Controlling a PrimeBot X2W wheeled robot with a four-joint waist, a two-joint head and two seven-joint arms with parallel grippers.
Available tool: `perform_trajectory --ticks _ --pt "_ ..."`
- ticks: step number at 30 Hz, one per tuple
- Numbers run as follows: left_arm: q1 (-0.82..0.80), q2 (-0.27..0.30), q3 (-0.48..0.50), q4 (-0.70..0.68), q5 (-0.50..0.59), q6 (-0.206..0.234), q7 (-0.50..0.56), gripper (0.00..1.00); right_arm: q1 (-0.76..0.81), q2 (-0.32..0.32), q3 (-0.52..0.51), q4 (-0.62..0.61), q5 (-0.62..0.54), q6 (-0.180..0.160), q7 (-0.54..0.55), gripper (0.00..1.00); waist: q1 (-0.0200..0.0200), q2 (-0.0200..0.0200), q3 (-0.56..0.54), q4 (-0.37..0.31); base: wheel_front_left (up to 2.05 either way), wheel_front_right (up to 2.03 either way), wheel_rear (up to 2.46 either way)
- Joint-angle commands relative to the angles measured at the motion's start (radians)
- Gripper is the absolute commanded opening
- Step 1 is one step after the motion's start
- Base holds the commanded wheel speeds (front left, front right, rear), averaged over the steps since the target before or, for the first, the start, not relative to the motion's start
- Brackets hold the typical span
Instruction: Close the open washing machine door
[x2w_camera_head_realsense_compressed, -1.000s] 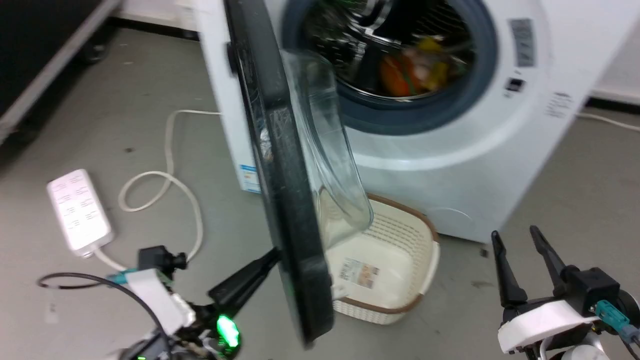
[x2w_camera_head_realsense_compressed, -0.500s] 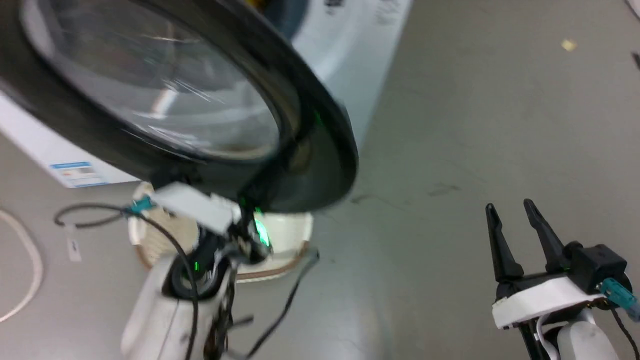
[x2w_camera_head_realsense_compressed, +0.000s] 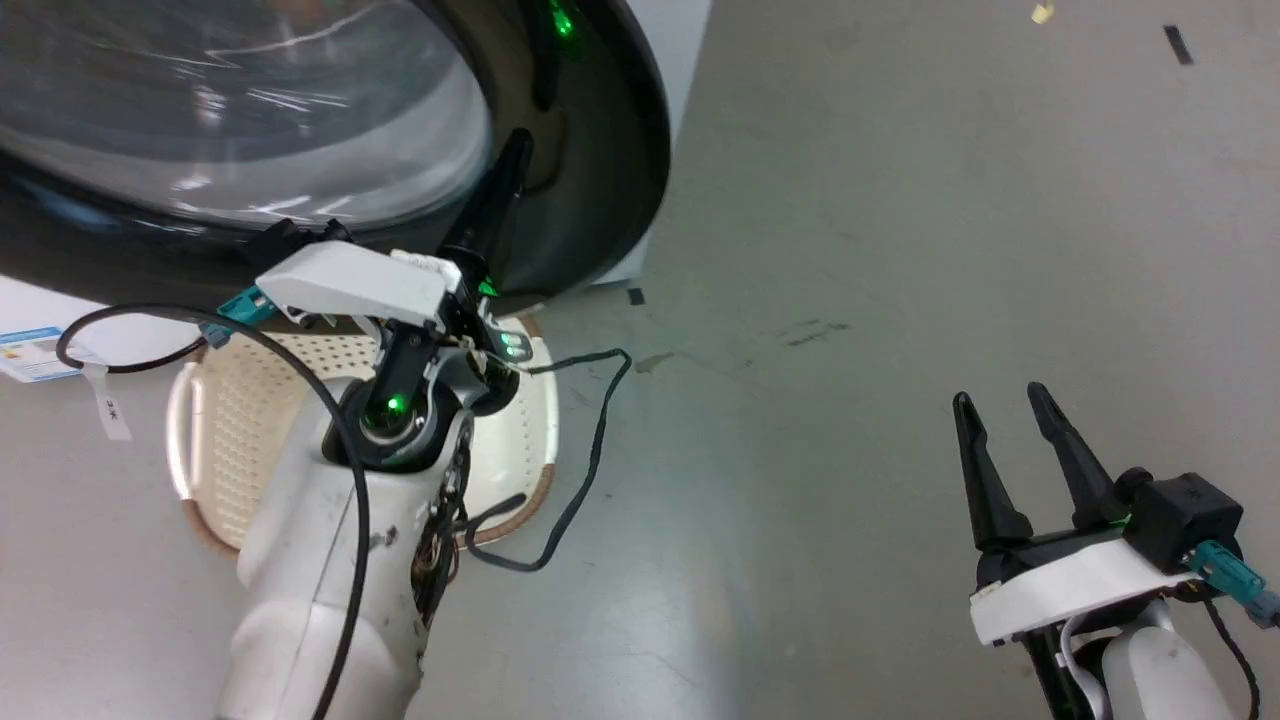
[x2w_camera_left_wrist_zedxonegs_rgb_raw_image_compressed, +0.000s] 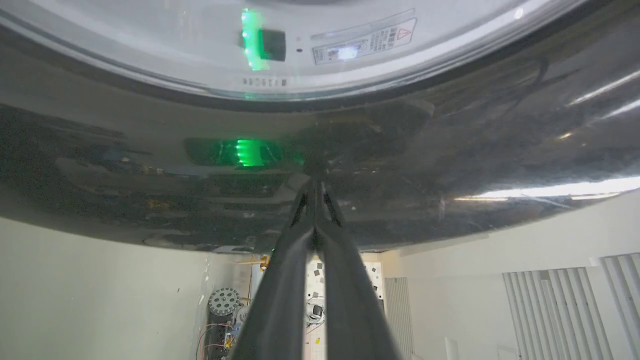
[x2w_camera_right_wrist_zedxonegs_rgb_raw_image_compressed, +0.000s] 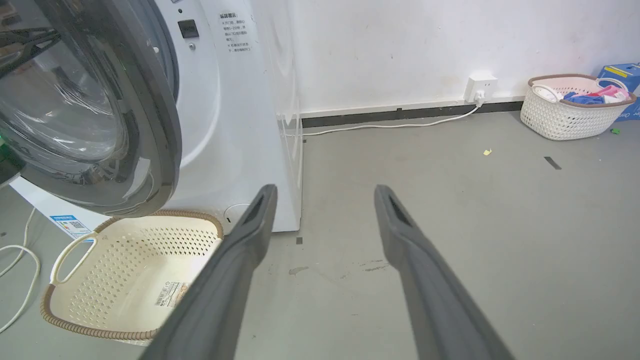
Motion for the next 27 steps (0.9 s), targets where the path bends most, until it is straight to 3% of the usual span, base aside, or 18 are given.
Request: perform_trajectory --ticks 1,6,10,11,12,16,19,23,27 --pt "0.018 0.002 -0.001 -0.008 0.010 -0.004 0.007 0.00 -0.014 0.003 -0.002 -0.006 -0.005 0.001 -0.005 1.00 -0.0002 -0.0001 -0.014 0.018 0.00 0.00 0.00" --pt "0.145 0.009 -0.025 -0.115 0.082 -0.004 0.023 0.00 0.005 0.003 -0.016 -0.030 -0.025 0.001 -0.005 1.00 -0.0002 -0.0001 -0.070 0.083 0.00 0.00 0.00" --pt "0.291 0.070 -0.103 -0.235 0.223 -0.004 -0.020 0.00 0.034 0.003 -0.025 -0.050 -0.047 0.001 -0.005 1.00 -0.0002 -0.0001 -0.133 0.154 0.00 0.00 0.00" --pt "0.326 0.090 -0.128 -0.260 0.264 -0.004 -0.051 0.17 0.044 0.003 -0.027 -0.056 -0.054 0.001 -0.005 1.00 -0.0002 -0.0001 -0.150 0.173 0.00 0.00 0.00" --pt "0.358 0.110 -0.151 -0.280 0.305 -0.004 -0.090 1.00 0.054 0.003 -0.030 -0.061 -0.060 0.001 -0.005 1.00 -0.0002 -0.0001 -0.168 0.193 0.00 0.00 0.00" --pt "0.451 0.213 -0.242 -0.327 0.476 -0.004 -0.293 1.00 0.090 0.003 -0.034 -0.072 -0.082 0.001 -0.005 1.00 -0.0002 -0.0001 -0.232 0.261 0.00 0.00 0.00" --pt "0.484 0.296 -0.256 -0.272 0.705 -0.004 -0.365 1.00 0.117 0.003 -0.033 -0.082 -0.090 0.001 -0.005 1.00 -0.0002 -0.0001 -0.271 0.302 0.00 0.00 0.00" --pt "0.529 0.275 -0.126 -0.289 1.110 0.037 -0.369 1.00 0.143 0.003 -0.024 -0.090 -0.093 0.001 -0.005 1.00 -0.0002 -0.0001 -0.304 0.340 0.00 0.00 0.00" --pt "0.611 0.190 -0.034 -0.340 1.318 0.080 -0.369 1.00 0.162 0.003 -0.020 -0.093 -0.094 0.001 -0.005 1.00 -0.0002 -0.0001 -0.324 0.362 0.00 0.00 0.00"
